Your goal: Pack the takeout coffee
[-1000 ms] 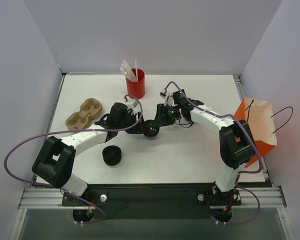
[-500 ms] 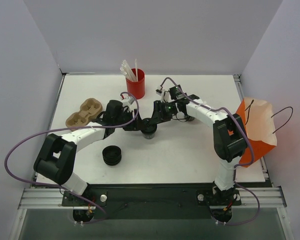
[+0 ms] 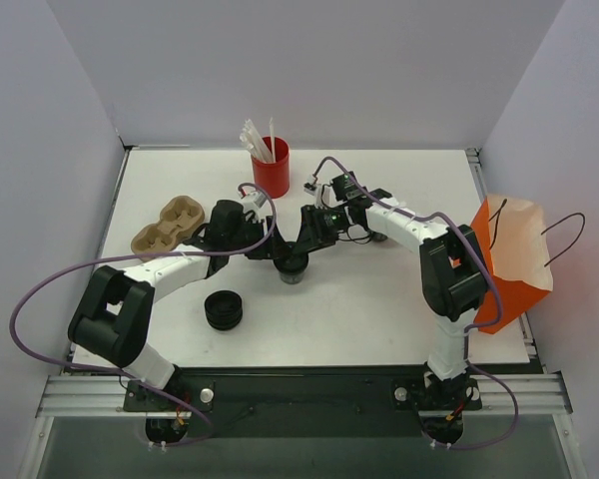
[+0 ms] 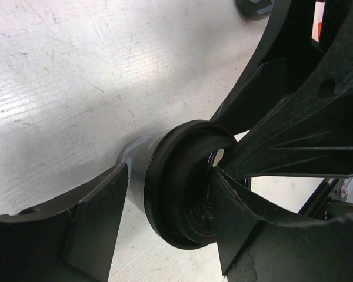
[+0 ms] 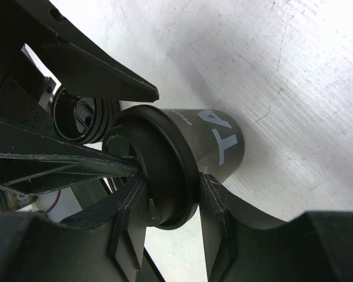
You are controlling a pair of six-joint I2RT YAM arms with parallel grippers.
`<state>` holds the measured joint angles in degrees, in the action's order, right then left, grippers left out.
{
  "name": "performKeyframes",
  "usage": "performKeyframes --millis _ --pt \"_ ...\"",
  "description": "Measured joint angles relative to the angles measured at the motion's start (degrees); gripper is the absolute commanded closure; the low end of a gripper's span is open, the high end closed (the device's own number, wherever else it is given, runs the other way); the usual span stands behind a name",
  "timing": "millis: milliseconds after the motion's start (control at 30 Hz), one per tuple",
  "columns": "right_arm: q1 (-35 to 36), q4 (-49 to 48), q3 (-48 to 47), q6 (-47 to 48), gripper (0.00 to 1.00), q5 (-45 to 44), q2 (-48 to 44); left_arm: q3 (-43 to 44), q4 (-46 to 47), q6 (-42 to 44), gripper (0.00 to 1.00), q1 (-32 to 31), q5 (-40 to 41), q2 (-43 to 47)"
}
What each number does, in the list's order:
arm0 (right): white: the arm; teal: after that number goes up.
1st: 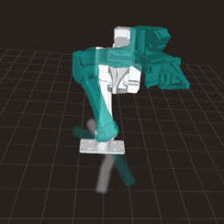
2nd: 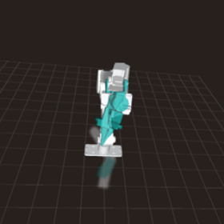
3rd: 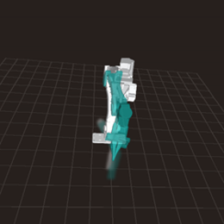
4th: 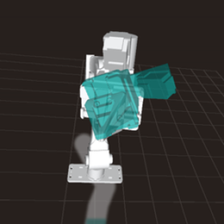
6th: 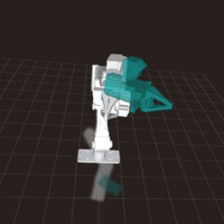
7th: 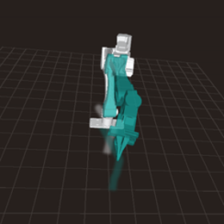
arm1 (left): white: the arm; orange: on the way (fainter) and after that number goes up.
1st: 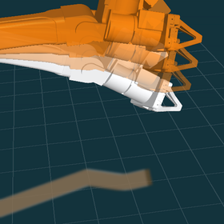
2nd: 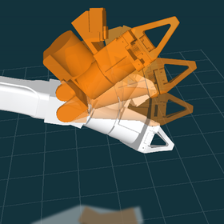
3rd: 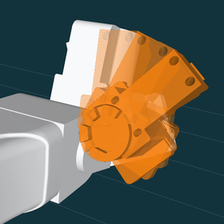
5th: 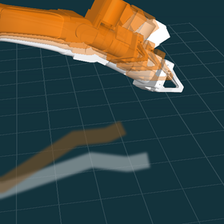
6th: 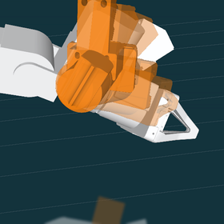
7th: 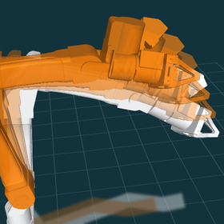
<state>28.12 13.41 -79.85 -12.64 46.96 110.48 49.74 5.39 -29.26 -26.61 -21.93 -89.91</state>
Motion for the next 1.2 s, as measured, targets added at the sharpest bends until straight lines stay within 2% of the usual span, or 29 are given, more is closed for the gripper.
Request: performKeyframes --millis 233,333,467,667,1033,1200 --pt "0.1 0.2 -0.1 0.3 0.69 0.0 0.0 -1.2 1.0 0.0 0.35 0.1 -0.3 0.6" --pt "0.2 0.5 -0.1 0.3 0.64 0.1 0.0 -4.7 3.4 -0.4 0.36 0.1 -0.3 3.0" --pt "0.4 0.8 -0.1 0.1 0.51 0.2 0.0 -7.1 5.9 -0.9 0.39 -0.3 0.3 4.2" --pt "0.0 1.4 -0.1 -2.0 0.43 -0.1 0.0 -7.5 8.1 -2.3 0.40 -0.8 1.1 3.7" --pt "-3.1 -0.3 2.1 -7.0 0.43 -0.3 -5.9 -9.8 14.7 -4.7 0.41 -1.2 2.4 2.6" --pt "-4.4 -3.3 6.4 -9.4 0.52 -1.5 -9.9 -10.8 16.6 -5.3 0.41 -1.4 2.8 2.6"
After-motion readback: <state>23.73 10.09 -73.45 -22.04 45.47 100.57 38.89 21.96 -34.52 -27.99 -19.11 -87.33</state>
